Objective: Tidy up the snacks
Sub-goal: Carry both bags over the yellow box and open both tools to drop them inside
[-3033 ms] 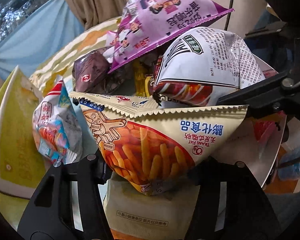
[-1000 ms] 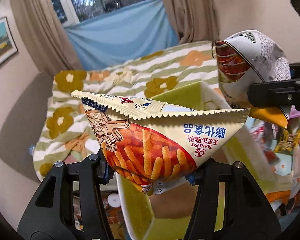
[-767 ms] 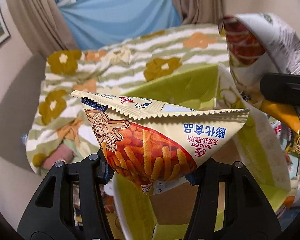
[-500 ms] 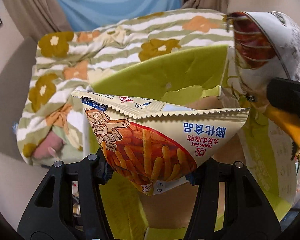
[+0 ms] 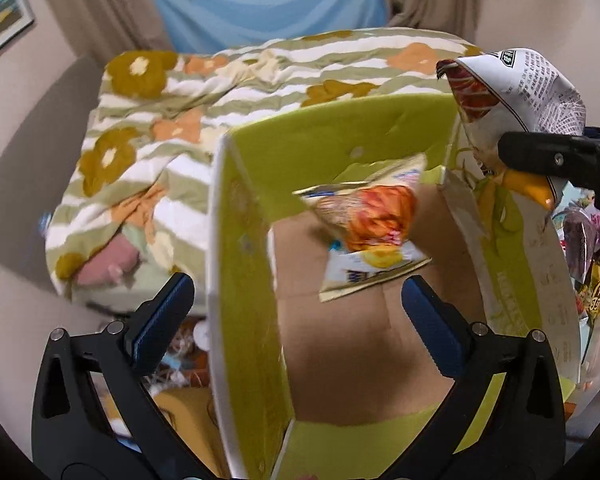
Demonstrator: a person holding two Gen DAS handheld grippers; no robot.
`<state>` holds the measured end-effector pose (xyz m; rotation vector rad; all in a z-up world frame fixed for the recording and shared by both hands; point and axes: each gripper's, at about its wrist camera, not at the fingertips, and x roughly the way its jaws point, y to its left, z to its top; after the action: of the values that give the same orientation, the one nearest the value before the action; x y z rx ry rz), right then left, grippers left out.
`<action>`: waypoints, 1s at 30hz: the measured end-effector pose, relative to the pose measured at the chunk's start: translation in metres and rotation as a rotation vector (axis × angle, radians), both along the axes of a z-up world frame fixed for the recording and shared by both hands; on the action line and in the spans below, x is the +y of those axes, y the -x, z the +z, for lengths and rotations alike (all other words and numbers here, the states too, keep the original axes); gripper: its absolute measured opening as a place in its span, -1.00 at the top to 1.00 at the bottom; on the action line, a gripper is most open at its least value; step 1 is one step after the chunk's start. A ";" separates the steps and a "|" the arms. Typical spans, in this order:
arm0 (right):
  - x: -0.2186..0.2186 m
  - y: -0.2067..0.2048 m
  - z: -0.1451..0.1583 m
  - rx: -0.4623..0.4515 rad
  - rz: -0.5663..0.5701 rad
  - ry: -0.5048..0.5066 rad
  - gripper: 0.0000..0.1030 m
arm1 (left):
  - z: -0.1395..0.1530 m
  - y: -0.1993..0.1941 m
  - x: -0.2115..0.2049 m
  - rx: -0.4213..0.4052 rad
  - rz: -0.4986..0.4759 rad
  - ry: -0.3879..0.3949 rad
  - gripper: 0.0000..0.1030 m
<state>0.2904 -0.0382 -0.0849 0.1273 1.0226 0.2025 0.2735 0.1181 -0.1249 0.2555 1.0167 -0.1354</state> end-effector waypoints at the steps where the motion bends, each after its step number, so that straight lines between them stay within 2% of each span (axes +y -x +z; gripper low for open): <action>1: 0.002 -0.001 -0.001 0.003 0.003 -0.005 -0.46 | 0.001 0.004 0.002 0.006 0.017 0.011 -1.00; 6: 0.011 -0.011 -0.013 -0.004 0.004 -0.034 -0.48 | 0.001 0.011 0.011 0.003 0.041 0.009 -1.00; 7: 0.012 -0.013 -0.017 -0.015 -0.004 -0.039 -0.59 | 0.001 0.013 0.013 -0.001 0.044 0.002 -1.00; 8: 0.013 -0.015 -0.020 -0.027 -0.017 -0.041 -0.89 | 0.001 0.015 0.014 -0.003 0.046 -0.002 -1.00; 9: 0.014 -0.015 -0.023 -0.041 -0.029 -0.041 -1.00 | 0.001 0.016 0.014 -0.002 0.048 -0.004 -1.00; 13: 0.018 -0.008 -0.022 -0.074 -0.034 -0.011 -0.99 | -0.004 0.024 0.020 0.009 0.063 -0.001 -1.00; 19: 0.023 0.003 -0.016 -0.048 0.011 0.044 -0.99 | -0.004 0.033 0.024 0.013 0.073 0.012 -1.00; 30: 0.014 0.059 0.056 -0.134 -0.009 0.039 -0.99 | 0.061 0.054 0.021 -0.100 0.045 0.052 -1.00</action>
<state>0.2317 -0.0241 -0.0291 0.0820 0.8923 0.1806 0.2193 0.1388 -0.0641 0.1897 0.9175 -0.1070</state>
